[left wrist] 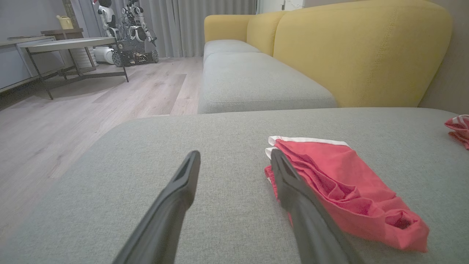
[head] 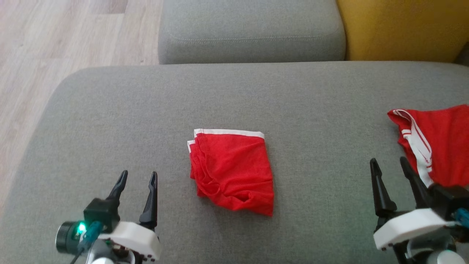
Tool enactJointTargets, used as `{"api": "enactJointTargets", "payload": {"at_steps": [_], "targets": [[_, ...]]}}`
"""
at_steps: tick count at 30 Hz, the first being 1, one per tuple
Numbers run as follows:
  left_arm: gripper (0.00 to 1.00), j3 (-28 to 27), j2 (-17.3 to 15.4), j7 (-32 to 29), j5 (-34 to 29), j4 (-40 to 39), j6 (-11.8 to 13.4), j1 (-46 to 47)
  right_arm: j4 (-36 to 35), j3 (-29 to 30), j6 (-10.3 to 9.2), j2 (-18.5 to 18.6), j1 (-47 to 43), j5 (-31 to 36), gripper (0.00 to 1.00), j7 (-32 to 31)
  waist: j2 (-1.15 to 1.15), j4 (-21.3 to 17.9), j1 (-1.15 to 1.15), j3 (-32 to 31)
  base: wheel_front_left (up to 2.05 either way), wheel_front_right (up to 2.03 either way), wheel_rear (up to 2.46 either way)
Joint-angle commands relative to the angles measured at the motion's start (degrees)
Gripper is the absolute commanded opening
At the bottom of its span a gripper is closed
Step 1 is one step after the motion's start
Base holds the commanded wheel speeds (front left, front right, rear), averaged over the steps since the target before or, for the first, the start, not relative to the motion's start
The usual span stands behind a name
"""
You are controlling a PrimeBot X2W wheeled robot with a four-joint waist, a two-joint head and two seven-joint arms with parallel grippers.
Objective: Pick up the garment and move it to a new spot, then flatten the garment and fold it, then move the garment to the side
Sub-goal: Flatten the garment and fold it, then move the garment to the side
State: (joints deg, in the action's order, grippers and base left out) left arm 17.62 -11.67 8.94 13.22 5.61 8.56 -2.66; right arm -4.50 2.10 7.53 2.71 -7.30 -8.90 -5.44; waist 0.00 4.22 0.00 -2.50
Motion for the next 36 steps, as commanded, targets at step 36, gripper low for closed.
{"api": "enactJointTargets", "payload": {"at_steps": [36], "targets": [[1.00,-1.2,-1.6,0.5,0.9,-2.3,1.2,3.2,-1.4,-1.7,-0.04,0.2,2.1,0.2,1.00,-1.6,0.00,1.1,0.00,0.6,0.00,0.00,0.00]]}}
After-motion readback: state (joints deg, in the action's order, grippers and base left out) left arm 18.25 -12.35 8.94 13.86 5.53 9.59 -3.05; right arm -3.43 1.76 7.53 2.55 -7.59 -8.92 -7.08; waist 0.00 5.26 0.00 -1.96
